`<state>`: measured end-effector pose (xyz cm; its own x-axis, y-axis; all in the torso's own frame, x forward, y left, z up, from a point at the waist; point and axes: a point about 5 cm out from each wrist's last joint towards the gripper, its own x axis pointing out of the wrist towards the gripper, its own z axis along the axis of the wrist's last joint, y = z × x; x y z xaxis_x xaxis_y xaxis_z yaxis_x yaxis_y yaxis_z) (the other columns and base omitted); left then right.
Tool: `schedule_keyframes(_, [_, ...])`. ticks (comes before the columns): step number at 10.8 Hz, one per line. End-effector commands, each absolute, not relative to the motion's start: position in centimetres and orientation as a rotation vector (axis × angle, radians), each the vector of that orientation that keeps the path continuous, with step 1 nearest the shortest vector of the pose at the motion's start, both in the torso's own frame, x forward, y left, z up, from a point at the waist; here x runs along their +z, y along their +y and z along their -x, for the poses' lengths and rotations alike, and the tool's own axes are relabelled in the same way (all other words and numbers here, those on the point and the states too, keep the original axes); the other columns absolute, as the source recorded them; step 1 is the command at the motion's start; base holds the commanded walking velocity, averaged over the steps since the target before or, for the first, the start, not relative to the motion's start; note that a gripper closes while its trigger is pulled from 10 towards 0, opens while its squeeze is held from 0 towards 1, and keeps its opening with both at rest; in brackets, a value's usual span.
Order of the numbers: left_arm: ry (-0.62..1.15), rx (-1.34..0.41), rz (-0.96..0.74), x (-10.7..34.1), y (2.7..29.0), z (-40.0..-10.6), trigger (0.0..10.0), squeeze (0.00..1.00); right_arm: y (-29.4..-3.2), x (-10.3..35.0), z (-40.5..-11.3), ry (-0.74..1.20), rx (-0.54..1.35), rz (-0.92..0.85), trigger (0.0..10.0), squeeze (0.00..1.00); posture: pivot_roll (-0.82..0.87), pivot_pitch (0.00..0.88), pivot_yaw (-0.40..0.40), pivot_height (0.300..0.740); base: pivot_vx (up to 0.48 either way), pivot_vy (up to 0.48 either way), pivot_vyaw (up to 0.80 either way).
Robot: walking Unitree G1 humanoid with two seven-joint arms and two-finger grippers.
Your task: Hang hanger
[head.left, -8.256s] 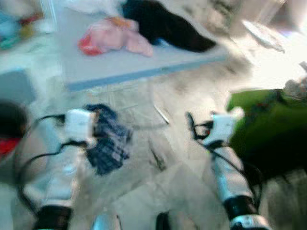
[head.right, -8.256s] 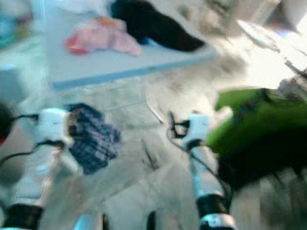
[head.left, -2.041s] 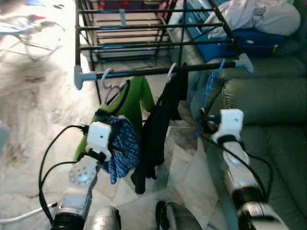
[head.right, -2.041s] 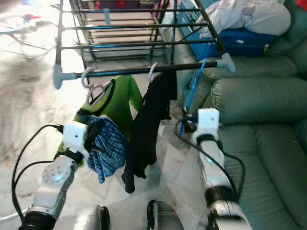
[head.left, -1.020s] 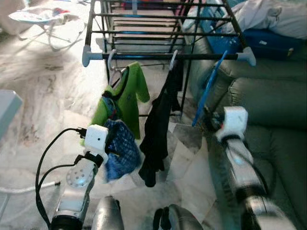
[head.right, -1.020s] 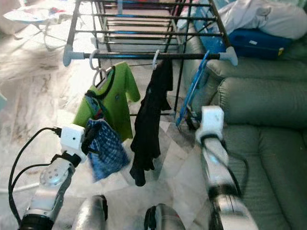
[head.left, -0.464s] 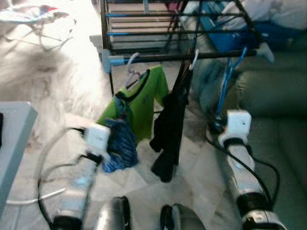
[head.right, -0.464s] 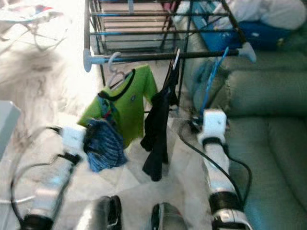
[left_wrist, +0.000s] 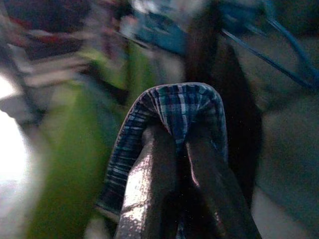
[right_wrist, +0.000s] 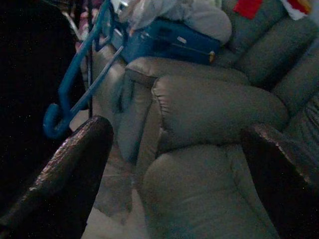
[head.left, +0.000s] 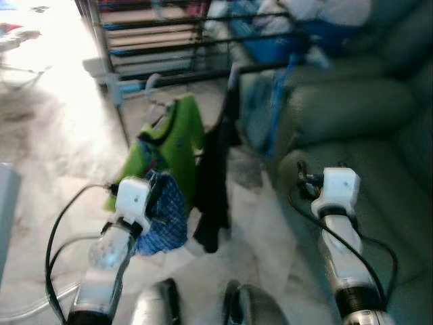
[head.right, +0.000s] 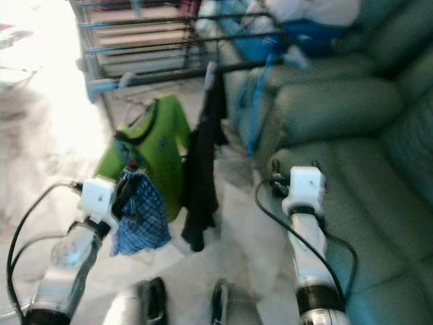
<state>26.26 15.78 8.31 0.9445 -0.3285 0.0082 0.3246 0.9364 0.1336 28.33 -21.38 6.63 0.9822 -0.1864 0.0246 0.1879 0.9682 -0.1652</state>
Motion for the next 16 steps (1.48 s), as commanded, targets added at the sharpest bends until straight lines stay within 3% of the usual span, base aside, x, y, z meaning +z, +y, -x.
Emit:
schedule_keyframes(1, [-0.007,-0.333,-0.122,7.79,16.0,-25.85,10.0,0.0,-20.76,7.82,-29.09,-0.05,-0.17,0.165,10.0,0.0,0.03,0.152,-0.066,0.74,0.409,0.0,0.0])
schedule_keyframes(11, [0.006,-0.331,-0.104,7.7,15.76,-25.97,10.0,0.0,-20.48,8.45,-29.72,-0.065,-0.154,0.176,10.0,0.0,0.03,0.159,-0.067,0.74,0.348,0.038,0.0])
schedule_keyframes(14, [0.022,-0.326,-0.1,7.55,15.68,-26.0,10.0,0.0,-20.39,8.67,-29.78,-0.077,-0.144,0.189,10.0,0.0,0.03,0.163,-0.068,0.74,0.0,0.441,0.0])
schedule_keyframes(16, [0.005,-0.33,-0.11,7.68,15.57,-25.88,10.0,0.0,-20.37,8.79,-29.76,-0.084,-0.145,0.201,10.0,0.0,0.03,0.169,-0.07,0.74,0.0,0.0,0.0])
